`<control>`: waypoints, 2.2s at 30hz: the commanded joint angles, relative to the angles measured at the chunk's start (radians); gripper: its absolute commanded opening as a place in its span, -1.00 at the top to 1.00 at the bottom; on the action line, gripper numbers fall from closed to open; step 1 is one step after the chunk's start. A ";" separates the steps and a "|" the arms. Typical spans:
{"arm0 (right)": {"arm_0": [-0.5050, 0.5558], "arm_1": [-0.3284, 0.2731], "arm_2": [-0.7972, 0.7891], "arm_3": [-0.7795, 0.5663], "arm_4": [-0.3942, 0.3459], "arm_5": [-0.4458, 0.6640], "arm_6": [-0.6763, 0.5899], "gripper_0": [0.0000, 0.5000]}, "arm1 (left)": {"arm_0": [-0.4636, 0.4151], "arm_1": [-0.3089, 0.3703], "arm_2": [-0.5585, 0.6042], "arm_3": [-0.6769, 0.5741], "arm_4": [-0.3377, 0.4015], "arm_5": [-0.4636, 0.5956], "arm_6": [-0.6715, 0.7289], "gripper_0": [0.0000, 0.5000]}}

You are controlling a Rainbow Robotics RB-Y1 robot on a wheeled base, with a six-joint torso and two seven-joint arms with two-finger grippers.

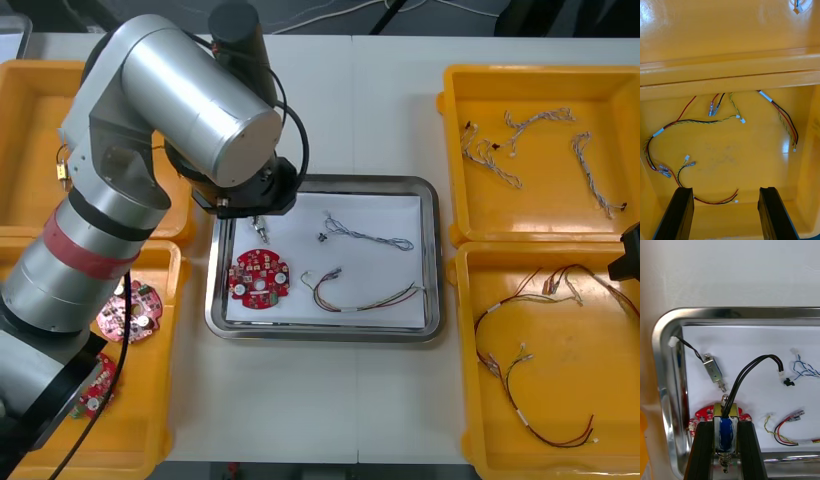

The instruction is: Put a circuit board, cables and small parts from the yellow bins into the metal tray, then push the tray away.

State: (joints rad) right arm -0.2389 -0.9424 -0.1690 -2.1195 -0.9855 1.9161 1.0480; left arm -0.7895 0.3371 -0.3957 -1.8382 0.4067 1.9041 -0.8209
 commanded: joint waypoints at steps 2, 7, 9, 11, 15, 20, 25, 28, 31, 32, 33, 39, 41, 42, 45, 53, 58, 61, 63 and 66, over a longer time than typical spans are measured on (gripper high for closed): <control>0.012 -0.044 -0.032 -0.025 0.008 0.004 -0.049 -1.00 | -0.048 -0.058 -0.052 0.054 -0.043 -0.062 0.071 1.00; 0.012 -0.044 -0.032 -0.025 0.008 0.004 -0.049 -1.00 | -0.048 -0.076 -0.078 0.123 -0.066 -0.119 0.074 1.00; 0.012 -0.044 -0.032 -0.025 0.008 0.004 -0.049 -1.00 | -0.048 -0.079 -0.084 0.140 -0.068 -0.135 0.075 1.00; 0.012 -0.044 -0.032 -0.025 0.008 0.004 -0.049 -1.00 | -0.048 -0.081 -0.097 0.152 -0.071 -0.145 0.077 1.00; 0.012 -0.044 -0.032 -0.025 0.008 0.004 -0.049 -1.00 | -0.046 -0.081 -0.120 0.171 -0.075 -0.155 0.083 1.00; 0.012 -0.044 -0.032 -0.025 0.008 0.004 -0.049 -1.00 | -0.048 -0.081 -0.141 0.194 -0.071 -0.172 0.091 1.00; 0.012 -0.044 -0.032 -0.025 0.008 0.004 -0.049 -1.00 | -0.048 -0.081 -0.149 0.228 -0.071 -0.204 0.094 1.00; 0.012 -0.044 -0.032 -0.025 0.008 0.004 -0.049 -1.00 | -0.048 -0.081 -0.152 0.243 -0.071 -0.227 0.091 1.00; 0.012 -0.044 -0.032 -0.025 0.008 0.004 -0.049 -1.00 | -0.048 -0.081 -0.152 0.257 -0.069 -0.237 0.086 1.00; 0.012 -0.044 -0.032 -0.025 0.008 0.004 -0.049 -1.00 | -0.048 -0.081 -0.152 0.258 -0.069 -0.241 0.085 1.00; 0.012 -0.044 -0.032 -0.025 0.008 0.004 -0.049 -1.00 | -0.048 -0.081 -0.153 0.258 -0.069 -0.241 0.085 1.00; 0.012 -0.044 -0.032 -0.025 0.008 0.004 -0.049 -1.00 | -0.048 -0.081 -0.161 0.272 -0.068 -0.260 0.078 1.00; 0.012 -0.044 -0.032 -0.025 0.008 0.004 -0.049 -1.00 | -0.046 -0.081 -0.166 0.280 -0.069 -0.275 0.078 1.00; 0.012 -0.044 -0.032 -0.025 0.008 0.004 -0.049 -1.00 | -0.048 -0.081 -0.169 0.284 -0.069 -0.281 0.078 1.00; 0.012 -0.044 -0.032 -0.025 0.008 0.004 -0.049 -1.00 | -0.046 -0.081 -0.170 0.298 -0.069 -0.296 0.077 1.00; 0.012 -0.044 -0.032 -0.025 0.008 0.004 -0.049 -1.00 | -0.045 -0.081 -0.173 0.304 -0.074 -0.304 0.077 1.00; 0.012 -0.044 -0.032 -0.025 0.008 0.004 -0.049 -1.00 | -0.043 -0.081 -0.180 0.306 -0.078 -0.304 0.078 1.00; 0.012 -0.044 -0.032 -0.025 0.008 0.004 -0.049 -1.00 | -0.039 -0.081 -0.180 0.306 -0.085 -0.306 0.075 1.00; 0.012 -0.044 -0.032 -0.025 0.008 0.004 -0.049 -1.00 | -0.037 -0.081 -0.180 0.306 -0.085 -0.306 0.077 1.00; 0.012 -0.044 -0.032 -0.025 0.008 0.004 -0.049 -1.00 | -0.037 -0.081 -0.180 0.306 -0.085 -0.304 0.077 1.00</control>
State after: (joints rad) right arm -0.2384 -0.9424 -0.1690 -2.1196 -0.9853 1.9161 1.0480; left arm -0.7903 0.2818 -0.5558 -1.5260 0.3341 1.6092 -0.8193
